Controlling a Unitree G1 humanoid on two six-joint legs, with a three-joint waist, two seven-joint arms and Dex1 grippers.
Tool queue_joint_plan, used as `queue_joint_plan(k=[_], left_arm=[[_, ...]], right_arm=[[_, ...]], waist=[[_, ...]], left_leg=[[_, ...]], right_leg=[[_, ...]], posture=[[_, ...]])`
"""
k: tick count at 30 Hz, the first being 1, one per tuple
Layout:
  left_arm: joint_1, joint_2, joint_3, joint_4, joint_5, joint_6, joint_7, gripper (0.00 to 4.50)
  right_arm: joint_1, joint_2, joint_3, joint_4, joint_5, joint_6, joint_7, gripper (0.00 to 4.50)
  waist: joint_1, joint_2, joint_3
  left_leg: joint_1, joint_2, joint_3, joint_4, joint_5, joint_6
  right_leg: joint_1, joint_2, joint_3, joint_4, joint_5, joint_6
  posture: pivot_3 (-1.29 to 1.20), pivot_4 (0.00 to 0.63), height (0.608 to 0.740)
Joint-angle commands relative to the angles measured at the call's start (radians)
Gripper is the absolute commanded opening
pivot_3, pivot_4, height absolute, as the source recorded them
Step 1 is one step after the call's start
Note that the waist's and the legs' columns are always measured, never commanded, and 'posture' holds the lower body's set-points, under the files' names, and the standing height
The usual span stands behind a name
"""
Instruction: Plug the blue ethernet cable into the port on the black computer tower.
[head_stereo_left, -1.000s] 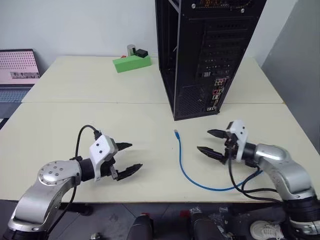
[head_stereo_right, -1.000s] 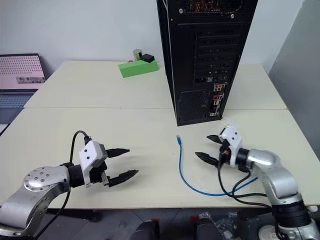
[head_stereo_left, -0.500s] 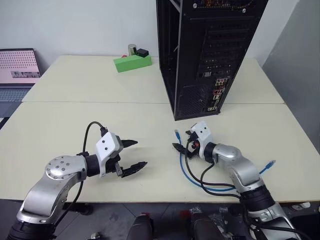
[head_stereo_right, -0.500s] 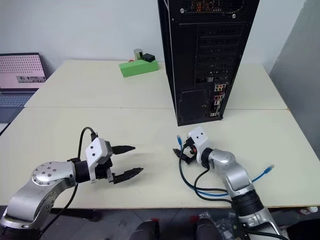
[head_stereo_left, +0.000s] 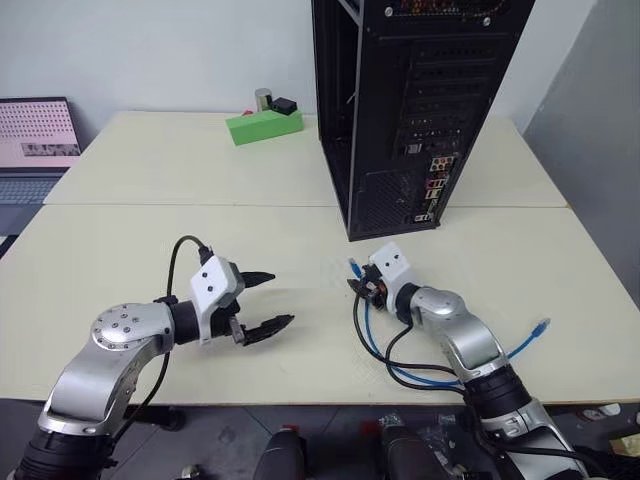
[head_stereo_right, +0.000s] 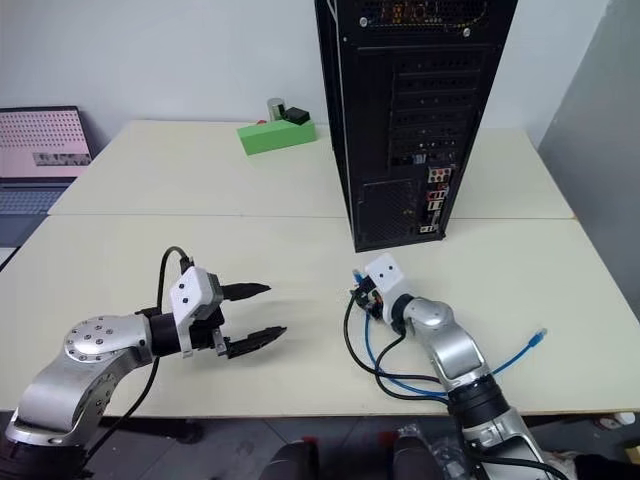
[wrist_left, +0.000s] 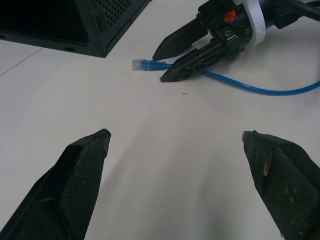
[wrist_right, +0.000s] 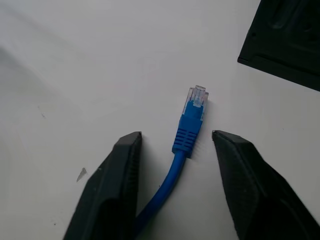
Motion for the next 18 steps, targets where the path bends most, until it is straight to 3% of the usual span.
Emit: queue_joint_plan(k=[1,7,18], left_arm=[[-0.019,0.002,0.002,0.003,0.005,-0.031,-0.010,4.50],[-0.055,0.005,-0.029,0.054,0.034,-0.064,-0.034,4.50],[-0.207,0.003,-0.147,0.119,0.064,-0.088,-0.147,4.50]], right_arm=[[-0.020,-0.018,-0.001,0.003,-0.017,-0.007,0.022,1.48],[-0.070,-0.063,0.031,-0.013,-0.008,-0.058,0.139,0.21],[-0.202,-0.214,0.134,-0.090,0.052,-0.221,0.588,0.13]], waist=[[0.000,0.000,0.000],[0.000,0.000,0.000],[0.000,0.000,0.000]], left_leg=[[0.000,0.000,0.000,0.000,0.000,0.000],[0.000,0.000,0.000,0.000,0.000,0.000],[-0.001,0.000,0.000,0.000,0.000,0.000]], right_leg=[[0.000,0.000,0.000,0.000,0.000,0.000],[0.000,0.000,0.000,0.000,0.000,0.000],[0.000,0.000,-0.001,0.000,0.000,0.000]], posture=[[0.00,0.150,0.740],[0.00,0.150,0.740],[0.00,0.150,0.740]])
